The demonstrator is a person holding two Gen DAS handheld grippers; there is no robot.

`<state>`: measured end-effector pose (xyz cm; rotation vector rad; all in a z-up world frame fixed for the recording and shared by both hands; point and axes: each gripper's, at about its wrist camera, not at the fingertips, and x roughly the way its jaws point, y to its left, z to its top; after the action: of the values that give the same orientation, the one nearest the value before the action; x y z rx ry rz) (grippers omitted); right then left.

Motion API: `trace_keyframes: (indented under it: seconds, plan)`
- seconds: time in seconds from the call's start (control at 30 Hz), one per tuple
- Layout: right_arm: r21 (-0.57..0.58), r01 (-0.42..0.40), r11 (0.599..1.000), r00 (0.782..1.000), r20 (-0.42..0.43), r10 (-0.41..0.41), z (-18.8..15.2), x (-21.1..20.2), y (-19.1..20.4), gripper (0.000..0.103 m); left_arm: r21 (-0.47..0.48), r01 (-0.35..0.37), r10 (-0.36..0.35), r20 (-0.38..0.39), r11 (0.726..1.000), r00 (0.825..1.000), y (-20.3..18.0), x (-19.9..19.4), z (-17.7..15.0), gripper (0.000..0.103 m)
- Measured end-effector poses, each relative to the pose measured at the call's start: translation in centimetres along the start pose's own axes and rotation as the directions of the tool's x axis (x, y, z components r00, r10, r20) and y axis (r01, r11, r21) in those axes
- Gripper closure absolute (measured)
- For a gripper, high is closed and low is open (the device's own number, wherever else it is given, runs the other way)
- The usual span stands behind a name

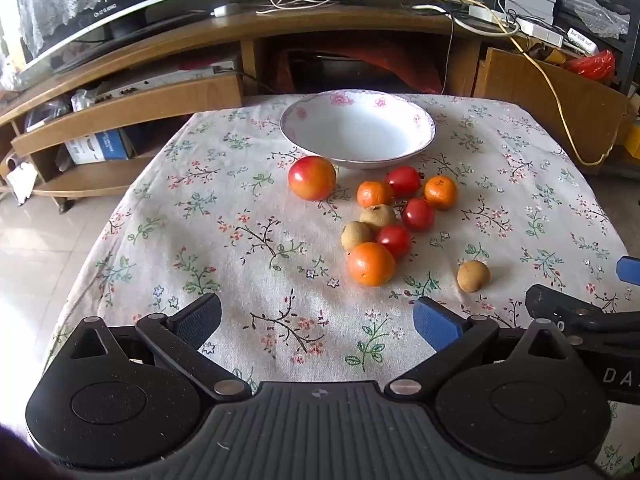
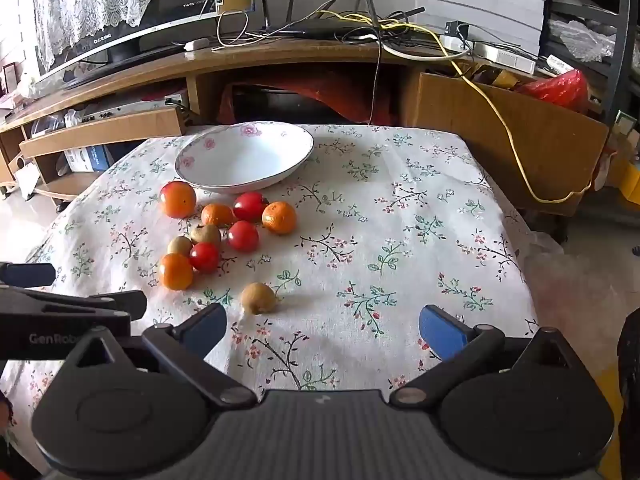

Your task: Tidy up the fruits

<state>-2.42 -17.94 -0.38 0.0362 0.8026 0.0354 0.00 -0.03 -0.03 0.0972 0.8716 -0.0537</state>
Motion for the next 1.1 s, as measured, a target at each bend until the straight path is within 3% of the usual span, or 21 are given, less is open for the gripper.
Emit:
trace_keyframes:
  seconds: [1.1]
  plan:
    - [0.004, 0.035, 0.999, 0.999, -0.035, -0.034, -0.34, 0.88, -0.3, 0.008, -0.012, 0.013, -0.013, -0.044, 1.0, 0.999, -0.19, 0.64, -0.39, 0.0]
